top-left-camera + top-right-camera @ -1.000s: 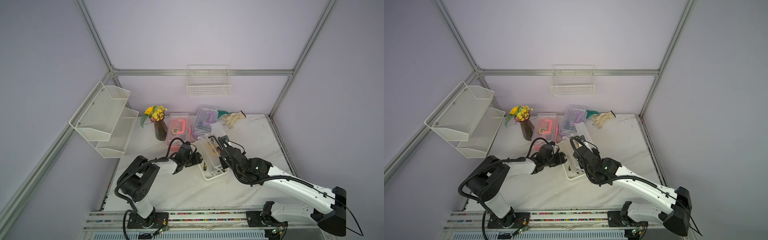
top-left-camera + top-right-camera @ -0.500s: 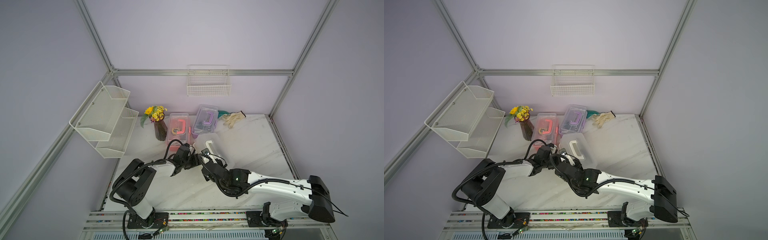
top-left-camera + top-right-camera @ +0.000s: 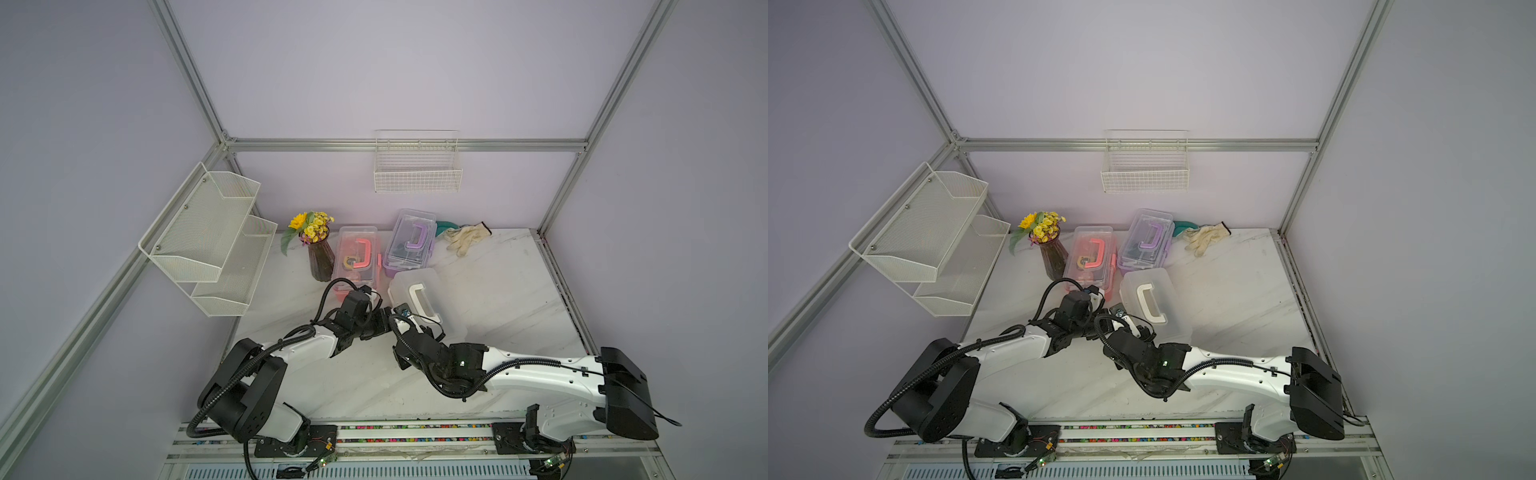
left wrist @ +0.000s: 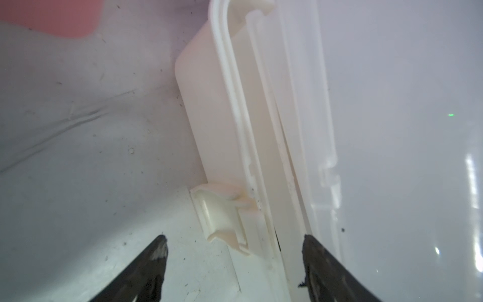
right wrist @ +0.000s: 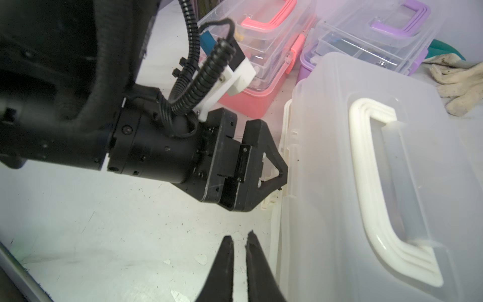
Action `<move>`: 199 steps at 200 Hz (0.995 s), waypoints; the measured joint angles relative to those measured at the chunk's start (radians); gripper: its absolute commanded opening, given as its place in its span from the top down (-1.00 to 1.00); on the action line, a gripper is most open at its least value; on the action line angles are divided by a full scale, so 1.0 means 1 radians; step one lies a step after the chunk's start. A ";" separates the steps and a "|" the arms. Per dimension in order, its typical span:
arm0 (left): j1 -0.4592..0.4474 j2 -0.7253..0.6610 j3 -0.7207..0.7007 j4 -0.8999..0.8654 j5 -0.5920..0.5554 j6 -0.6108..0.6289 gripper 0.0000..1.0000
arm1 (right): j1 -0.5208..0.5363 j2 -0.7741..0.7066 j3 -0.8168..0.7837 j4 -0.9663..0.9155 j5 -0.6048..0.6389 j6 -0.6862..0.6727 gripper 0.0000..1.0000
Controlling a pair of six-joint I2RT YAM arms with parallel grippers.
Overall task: Close toolboxes
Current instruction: Close the toolbox lid, then adjust the toolbox at the center of the board.
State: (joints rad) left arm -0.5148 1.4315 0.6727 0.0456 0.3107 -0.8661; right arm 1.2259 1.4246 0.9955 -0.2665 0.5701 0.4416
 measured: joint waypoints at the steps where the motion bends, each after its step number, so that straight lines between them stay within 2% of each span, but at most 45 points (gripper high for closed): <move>1: 0.000 -0.002 0.000 -0.002 0.000 0.000 -0.68 | 0.000 0.000 0.000 0.000 0.000 -0.001 0.39; 12: 0.013 -0.035 -0.003 -0.021 0.000 0.009 -0.73 | -0.002 -0.007 0.000 0.010 -0.003 0.006 0.23; 41: 0.052 -0.109 -0.007 -0.062 -0.002 0.031 -0.92 | -0.049 -0.047 0.001 0.018 -0.062 0.037 0.19; 53: 0.071 -0.134 -0.007 -0.084 -0.006 0.044 -1.00 | -0.093 -0.080 -0.001 0.022 -0.095 0.057 0.12; 60: 0.079 -0.145 -0.006 -0.092 -0.012 0.050 -1.00 | -0.122 -0.105 -0.007 0.034 -0.116 0.073 -0.09; 71: 0.090 -0.158 -0.005 -0.098 -0.028 0.060 -1.00 | -0.164 -0.148 -0.024 0.043 -0.142 0.096 -0.72; 78: 0.095 -0.161 0.000 -0.101 -0.035 0.068 -1.00 | -0.186 -0.173 -0.038 0.049 -0.150 0.115 -0.93; 105: 0.108 -0.140 0.078 -0.119 -0.046 0.106 -1.00 | -0.248 -0.246 -0.106 0.054 -0.182 0.195 -0.94; 135: 0.117 -0.015 0.245 -0.092 -0.032 0.148 -1.00 | -0.296 -0.301 -0.163 0.017 -0.216 0.280 -0.94; 171: 0.124 0.174 0.397 -0.042 0.068 0.174 -1.00 | -0.358 -0.397 -0.216 -0.080 -0.257 0.420 -0.94; 199: 0.124 0.267 0.460 -0.032 0.145 0.183 -0.91 | -0.362 -0.532 -0.321 -0.114 -0.316 0.531 -0.94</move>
State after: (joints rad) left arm -0.3908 1.6985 1.1324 0.0139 0.4561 -0.6830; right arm 0.8639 0.8925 0.6746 -0.3805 0.2543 0.9730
